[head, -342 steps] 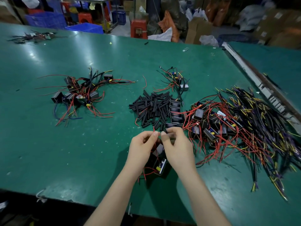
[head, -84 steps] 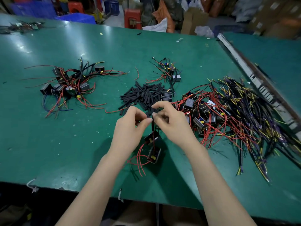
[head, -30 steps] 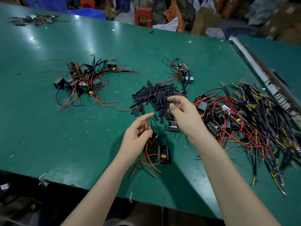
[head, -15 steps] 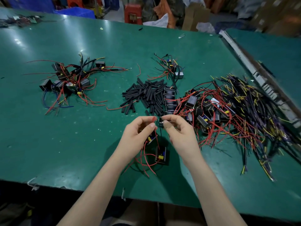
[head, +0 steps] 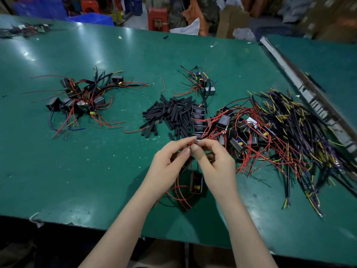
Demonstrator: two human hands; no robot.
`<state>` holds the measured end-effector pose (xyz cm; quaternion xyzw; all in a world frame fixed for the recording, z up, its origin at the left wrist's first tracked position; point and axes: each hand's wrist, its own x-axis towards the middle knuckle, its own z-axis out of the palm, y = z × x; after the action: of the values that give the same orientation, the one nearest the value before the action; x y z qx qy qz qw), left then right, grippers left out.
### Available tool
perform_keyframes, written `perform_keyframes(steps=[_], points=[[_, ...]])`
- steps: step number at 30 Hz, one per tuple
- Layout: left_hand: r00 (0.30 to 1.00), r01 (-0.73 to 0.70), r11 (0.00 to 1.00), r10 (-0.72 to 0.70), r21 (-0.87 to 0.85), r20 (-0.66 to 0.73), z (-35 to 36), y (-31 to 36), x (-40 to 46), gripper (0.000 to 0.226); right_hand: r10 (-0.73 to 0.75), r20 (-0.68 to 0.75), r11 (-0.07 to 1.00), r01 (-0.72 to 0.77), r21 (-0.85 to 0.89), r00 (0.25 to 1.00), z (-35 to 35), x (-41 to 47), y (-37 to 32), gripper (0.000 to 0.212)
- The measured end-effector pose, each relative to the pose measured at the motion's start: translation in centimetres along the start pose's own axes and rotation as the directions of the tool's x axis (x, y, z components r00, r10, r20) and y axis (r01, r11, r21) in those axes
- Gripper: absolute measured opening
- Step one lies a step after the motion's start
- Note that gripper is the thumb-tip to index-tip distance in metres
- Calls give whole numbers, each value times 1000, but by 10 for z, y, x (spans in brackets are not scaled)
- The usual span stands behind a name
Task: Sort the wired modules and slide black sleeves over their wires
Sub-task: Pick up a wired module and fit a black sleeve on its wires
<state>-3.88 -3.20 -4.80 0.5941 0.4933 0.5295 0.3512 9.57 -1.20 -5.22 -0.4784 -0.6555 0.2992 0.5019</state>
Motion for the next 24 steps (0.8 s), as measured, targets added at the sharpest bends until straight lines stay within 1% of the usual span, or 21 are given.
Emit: perform_keyframes(steps=[3, 5, 8, 10, 11, 13, 15, 17, 21, 22, 23, 24], points=[[999, 2, 1000, -2, 6, 38, -1, -2, 1, 41, -30, 31, 999, 31, -39, 999, 1, 1, 1, 5], [998, 10, 1000, -10, 3, 57, -3, -5, 1, 42, -86, 10, 994, 87, -70, 996, -1, 1, 2, 5], [997, 37, 999, -38, 12, 72, -6, -8, 1, 45, -190, -29, 969, 183, -166, 981, -5, 0, 4, 8], [996, 39, 999, -40, 10, 84, -6, -9, 0, 45, -213, 11, 955, 210, -208, 977, -5, 0, 3, 11], [996, 36, 999, -36, 2, 86, -5, -9, 0, 44, -199, 53, 952, 206, -226, 978, -4, 1, 3, 12], [996, 36, 999, -36, -9, 87, -4, -10, -1, 41, -117, 121, 952, 146, -270, 986, -3, 3, 3, 15], [994, 60, 998, -58, -15, 90, -3, -10, -2, 39, -36, 87, 958, 59, -281, 996, -4, 5, 4, 15], [992, 101, 994, -97, -46, 85, -3, -11, -4, 34, -9, -8, 971, 7, -240, 1000, -7, 6, 3, 14], [983, 181, 978, -178, -101, 41, -5, -15, -6, 25, -9, -233, 998, -4, -57, 972, -10, 5, -5, 13], [979, 203, 972, -200, -116, 38, -6, -16, -6, 23, 17, -260, 1000, -21, -13, 966, -12, 6, -6, 14], [975, 222, 966, -219, -131, 38, -5, -16, -7, 22, 50, -245, 998, -43, 35, 968, -14, 7, -8, 18], [973, 232, 962, -228, -143, 41, -6, -16, -8, 22, 80, -184, 995, -67, 76, 980, -16, 7, -11, 22]])
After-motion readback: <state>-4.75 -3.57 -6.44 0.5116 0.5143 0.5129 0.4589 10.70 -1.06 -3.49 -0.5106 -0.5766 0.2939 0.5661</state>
